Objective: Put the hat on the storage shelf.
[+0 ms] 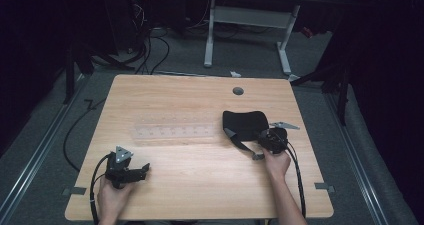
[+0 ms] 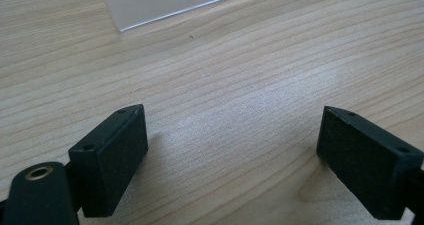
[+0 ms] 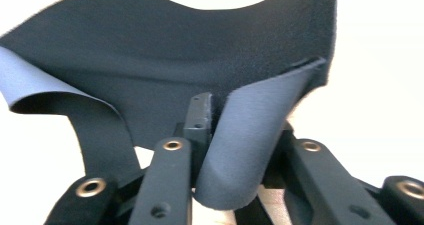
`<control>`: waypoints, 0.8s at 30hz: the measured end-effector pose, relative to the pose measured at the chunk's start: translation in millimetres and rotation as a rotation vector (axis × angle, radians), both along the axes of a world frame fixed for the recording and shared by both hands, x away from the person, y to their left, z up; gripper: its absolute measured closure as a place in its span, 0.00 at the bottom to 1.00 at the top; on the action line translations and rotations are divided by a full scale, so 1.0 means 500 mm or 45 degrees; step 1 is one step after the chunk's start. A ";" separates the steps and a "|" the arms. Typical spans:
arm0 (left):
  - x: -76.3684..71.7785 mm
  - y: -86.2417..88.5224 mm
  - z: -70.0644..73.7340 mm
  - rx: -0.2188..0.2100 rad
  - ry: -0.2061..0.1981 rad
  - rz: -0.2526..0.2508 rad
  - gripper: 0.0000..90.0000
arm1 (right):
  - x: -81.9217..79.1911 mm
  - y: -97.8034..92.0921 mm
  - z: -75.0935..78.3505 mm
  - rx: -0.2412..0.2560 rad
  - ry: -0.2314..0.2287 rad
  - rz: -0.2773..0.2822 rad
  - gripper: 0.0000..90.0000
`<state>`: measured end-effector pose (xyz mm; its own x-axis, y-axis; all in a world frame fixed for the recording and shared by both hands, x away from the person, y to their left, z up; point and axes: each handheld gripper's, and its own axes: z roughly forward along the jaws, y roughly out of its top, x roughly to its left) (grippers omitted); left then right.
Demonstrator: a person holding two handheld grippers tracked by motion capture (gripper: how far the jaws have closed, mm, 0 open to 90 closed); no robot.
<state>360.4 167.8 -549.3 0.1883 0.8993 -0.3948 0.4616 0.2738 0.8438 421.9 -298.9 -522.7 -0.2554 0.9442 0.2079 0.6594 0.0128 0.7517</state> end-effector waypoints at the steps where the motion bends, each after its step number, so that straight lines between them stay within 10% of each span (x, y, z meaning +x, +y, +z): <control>1: 0.000 0.000 0.000 0.000 0.000 0.000 0.15 | -0.001 0.000 0.002 0.001 -0.001 0.006 0.85; 15: 0.000 -0.001 0.000 0.001 -0.001 0.001 0.15 | -0.002 -0.016 0.011 0.173 -0.001 0.003 0.95; 24: 0.000 0.000 0.001 -0.003 -0.001 0.005 0.16 | -0.014 -0.022 0.031 0.070 -0.040 0.001 0.95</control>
<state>360.4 167.8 -549.0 0.1848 0.8991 -0.3969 0.4598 0.2778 0.8434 414.9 -309.9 -507.0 -0.2632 0.9315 0.2512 0.6353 -0.0286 0.7717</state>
